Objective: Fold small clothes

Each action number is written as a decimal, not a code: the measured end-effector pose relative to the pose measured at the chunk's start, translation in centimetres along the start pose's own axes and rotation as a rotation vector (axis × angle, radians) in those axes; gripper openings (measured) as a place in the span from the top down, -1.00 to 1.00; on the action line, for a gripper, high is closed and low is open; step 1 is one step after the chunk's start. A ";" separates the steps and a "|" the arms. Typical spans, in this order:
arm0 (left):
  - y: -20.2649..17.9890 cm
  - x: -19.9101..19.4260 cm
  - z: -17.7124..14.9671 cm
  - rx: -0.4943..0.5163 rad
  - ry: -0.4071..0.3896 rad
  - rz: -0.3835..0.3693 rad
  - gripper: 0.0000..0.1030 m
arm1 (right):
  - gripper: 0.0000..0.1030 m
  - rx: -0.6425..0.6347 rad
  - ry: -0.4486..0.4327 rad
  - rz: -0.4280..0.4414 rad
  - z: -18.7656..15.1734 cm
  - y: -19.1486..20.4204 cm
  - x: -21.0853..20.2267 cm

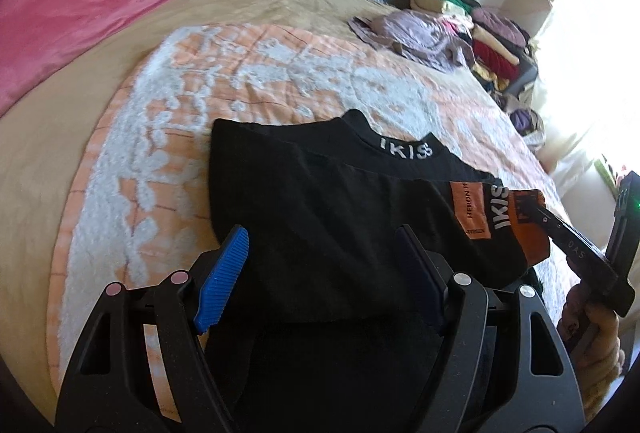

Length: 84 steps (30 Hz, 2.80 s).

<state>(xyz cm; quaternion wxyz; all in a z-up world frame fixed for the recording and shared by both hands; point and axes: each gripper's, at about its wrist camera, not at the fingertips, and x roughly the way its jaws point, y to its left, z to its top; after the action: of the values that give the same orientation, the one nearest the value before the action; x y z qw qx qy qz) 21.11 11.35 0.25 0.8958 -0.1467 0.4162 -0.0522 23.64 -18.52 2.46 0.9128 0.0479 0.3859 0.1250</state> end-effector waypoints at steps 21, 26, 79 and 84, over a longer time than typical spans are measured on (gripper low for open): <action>-2.4 2.7 -0.6 0.099 0.089 -0.012 -0.14 | 0.31 -0.093 0.056 0.043 -1.8 3.7 -0.2; -2.4 3.2 -1.3 0.120 0.132 -0.016 -0.04 | 0.28 -0.119 0.113 0.064 -3.4 5.0 0.8; -0.1 -4.8 -3.9 0.013 0.014 0.003 -0.81 | -0.76 -0.001 0.005 0.022 -5.9 1.3 -8.2; 0.4 -5.7 -4.5 0.013 0.013 0.012 -0.81 | -0.76 -0.003 0.008 0.016 -6.5 1.0 -8.8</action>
<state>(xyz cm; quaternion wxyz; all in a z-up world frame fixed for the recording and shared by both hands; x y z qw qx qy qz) 13.97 11.94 1.49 0.8944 -0.1381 0.4225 -0.0503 12.89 -19.93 4.22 0.9102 0.0491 0.3892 0.1329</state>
